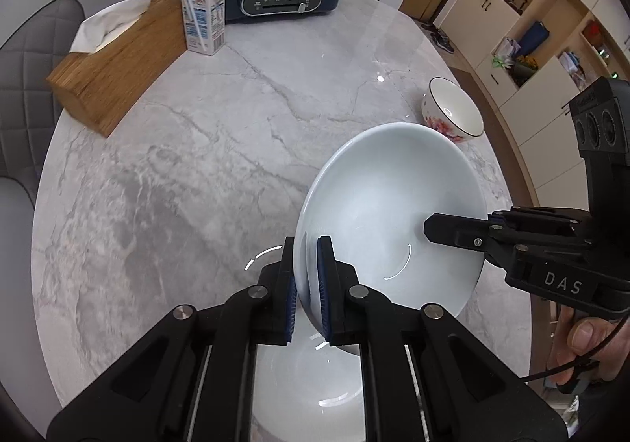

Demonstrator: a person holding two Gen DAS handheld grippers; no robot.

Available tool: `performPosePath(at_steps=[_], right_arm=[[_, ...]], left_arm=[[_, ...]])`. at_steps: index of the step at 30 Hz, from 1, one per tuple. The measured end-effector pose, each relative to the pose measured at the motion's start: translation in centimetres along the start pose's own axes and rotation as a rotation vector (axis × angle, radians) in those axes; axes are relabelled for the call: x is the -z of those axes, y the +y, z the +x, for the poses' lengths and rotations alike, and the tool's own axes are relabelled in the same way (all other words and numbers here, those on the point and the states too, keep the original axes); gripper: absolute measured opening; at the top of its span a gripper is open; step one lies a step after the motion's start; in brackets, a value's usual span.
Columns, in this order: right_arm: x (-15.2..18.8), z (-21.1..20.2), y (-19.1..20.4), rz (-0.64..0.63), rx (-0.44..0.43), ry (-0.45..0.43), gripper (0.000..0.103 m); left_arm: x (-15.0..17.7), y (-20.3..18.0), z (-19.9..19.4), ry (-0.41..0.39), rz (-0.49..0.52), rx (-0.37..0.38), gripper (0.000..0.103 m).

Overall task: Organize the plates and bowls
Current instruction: 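Lift the smaller bowl, lower it into the large bowl, open both grippers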

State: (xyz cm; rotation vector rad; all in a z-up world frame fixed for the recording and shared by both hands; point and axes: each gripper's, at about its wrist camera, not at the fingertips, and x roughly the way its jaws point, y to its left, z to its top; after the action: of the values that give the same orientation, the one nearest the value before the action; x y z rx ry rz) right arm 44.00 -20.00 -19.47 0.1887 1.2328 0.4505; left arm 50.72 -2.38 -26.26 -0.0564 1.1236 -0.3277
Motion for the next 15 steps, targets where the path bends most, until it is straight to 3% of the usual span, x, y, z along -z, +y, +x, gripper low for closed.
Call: performPosePath(at_steps=[10, 15], right_arm=[[4.9, -2.6, 3.9, -0.028, -0.020, 0.005, 0.011], [7.7, -1.9, 4.5, -0.022, -0.016, 0.047, 0.012]], left_arm=[[7.1, 0.0, -5.7, -0.015, -0.032, 0.018, 0.008], [10.3, 0.4, -5.3, 0.033, -0.044, 0.020, 0.008]])
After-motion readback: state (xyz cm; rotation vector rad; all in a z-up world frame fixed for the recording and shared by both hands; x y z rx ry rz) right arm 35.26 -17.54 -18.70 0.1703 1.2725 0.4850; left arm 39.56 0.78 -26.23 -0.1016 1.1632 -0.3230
